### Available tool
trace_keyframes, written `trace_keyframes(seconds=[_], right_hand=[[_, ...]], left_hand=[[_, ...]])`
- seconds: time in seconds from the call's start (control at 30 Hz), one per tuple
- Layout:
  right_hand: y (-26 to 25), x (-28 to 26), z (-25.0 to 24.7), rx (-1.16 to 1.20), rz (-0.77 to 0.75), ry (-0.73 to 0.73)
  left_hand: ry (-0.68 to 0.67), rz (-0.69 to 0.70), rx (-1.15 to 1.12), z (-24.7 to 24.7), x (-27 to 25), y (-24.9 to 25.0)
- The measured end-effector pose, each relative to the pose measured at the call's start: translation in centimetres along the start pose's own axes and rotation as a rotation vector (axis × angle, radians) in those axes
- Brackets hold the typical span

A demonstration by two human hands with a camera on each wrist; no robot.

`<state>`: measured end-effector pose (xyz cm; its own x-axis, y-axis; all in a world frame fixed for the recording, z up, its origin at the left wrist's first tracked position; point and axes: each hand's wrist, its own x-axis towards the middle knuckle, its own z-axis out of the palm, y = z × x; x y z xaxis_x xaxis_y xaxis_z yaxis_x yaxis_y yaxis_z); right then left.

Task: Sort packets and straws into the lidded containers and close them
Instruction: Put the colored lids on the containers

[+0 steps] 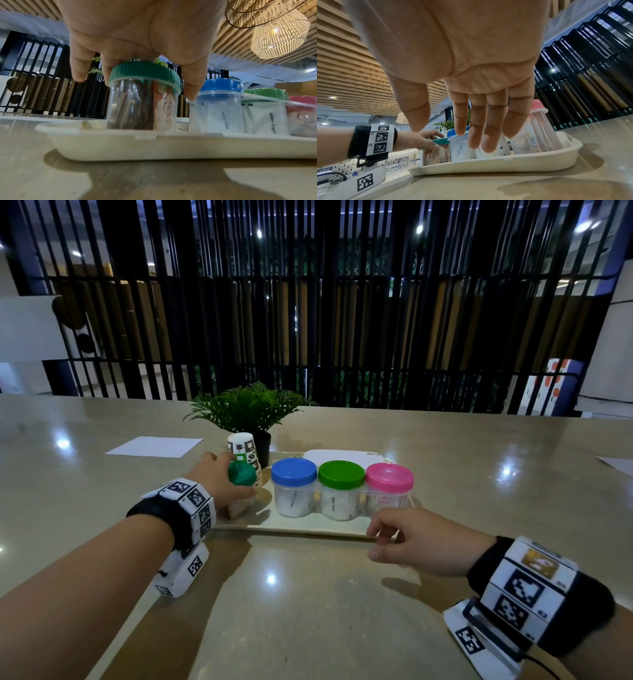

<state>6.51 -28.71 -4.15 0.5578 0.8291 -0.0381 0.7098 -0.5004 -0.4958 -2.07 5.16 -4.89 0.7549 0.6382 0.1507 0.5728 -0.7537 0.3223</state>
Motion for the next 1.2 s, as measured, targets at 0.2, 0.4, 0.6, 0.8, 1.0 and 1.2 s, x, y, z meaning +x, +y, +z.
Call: trace_keyframes(seconds=[0.2,0.4,0.6,0.8,1.0,1.2], right_hand=[[-0.2,0.5,-0.2,-0.039,0.009,0.004],[0.4,1.7,-1.7,-0.108,0.018,0.197],[2.4,2.6,-2.2,-0.103,0.117,0.322],[2.5,3.1,-2.7,-0.179,0.115,0.161],[2.4,2.7,-3.0,-0.227,0.123,0.144],[2.3,2.3,-2.9,-0.233,0.119,0.132]], left_hand=[[0.108,0.13,0.054,-0.3,-0.9,1.9],[0.127,0.36,0.084,-0.1,-2.1,5.0],[-0.017,0.428,0.194,0.9,-3.5,7.6],[-0.143,0.414,0.213,1.7,-3.2,8.6],[-0.125,0.451,0.248,2.2,-3.5,8.8],[-0.127,0.437,0.251,1.8,-4.2,8.9]])
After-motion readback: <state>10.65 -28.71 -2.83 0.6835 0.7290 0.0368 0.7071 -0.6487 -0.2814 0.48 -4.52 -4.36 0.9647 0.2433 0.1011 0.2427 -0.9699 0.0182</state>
